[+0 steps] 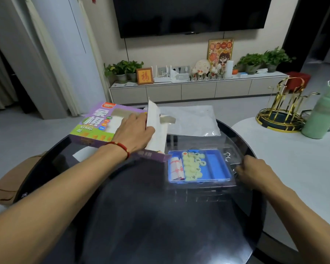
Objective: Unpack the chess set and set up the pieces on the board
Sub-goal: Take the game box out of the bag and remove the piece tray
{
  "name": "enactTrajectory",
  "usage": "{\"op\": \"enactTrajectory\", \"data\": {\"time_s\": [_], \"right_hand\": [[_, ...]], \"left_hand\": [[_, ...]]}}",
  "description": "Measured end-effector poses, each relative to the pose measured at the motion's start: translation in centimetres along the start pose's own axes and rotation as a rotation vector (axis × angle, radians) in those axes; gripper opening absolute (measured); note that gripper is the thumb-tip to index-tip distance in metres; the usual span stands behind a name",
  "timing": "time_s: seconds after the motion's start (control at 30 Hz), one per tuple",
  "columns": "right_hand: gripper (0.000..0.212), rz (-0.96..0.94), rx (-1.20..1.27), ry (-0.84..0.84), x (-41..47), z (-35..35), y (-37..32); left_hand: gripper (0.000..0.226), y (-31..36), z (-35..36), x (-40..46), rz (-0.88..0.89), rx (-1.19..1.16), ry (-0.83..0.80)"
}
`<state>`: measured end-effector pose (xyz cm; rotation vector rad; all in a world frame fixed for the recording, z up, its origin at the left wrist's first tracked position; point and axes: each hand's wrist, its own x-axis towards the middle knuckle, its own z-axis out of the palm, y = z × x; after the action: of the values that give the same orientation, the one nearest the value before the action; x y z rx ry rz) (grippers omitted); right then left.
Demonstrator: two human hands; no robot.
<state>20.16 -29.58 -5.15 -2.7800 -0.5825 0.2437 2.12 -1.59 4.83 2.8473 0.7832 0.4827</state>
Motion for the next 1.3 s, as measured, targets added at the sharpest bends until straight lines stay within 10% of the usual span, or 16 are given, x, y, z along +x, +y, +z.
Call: {"op": "enactTrajectory", "data": {"time_s": [0.53, 0.67, 1.03, 1.3], "right_hand": [[0.015, -0.227, 0.118, -0.022, -0.1, 1.8, -6.2], [0.018, -0.278, 0.12, -0.025, -0.1, 2.3, -6.1], [0.04, -0.318, 0.119, -0.135, -0.6, 2.3, -7.2], [0.049, -0.446, -0.109, -0.064, -2.3, 2.7, -10.3]], "left_hand": [[0.029, 5.2, 11.4, 19.4, -0.014, -0.088, 0.021], [0.051, 4.0, 13.2, 19.9, -0.018, -0.067, -0.194], [0.041, -3.7, 9.2, 0.4, 0.25, -0.042, -0.105], [0.096, -9.6, 7.1, -11.3, 0.072, 0.154, -0.428]]}}
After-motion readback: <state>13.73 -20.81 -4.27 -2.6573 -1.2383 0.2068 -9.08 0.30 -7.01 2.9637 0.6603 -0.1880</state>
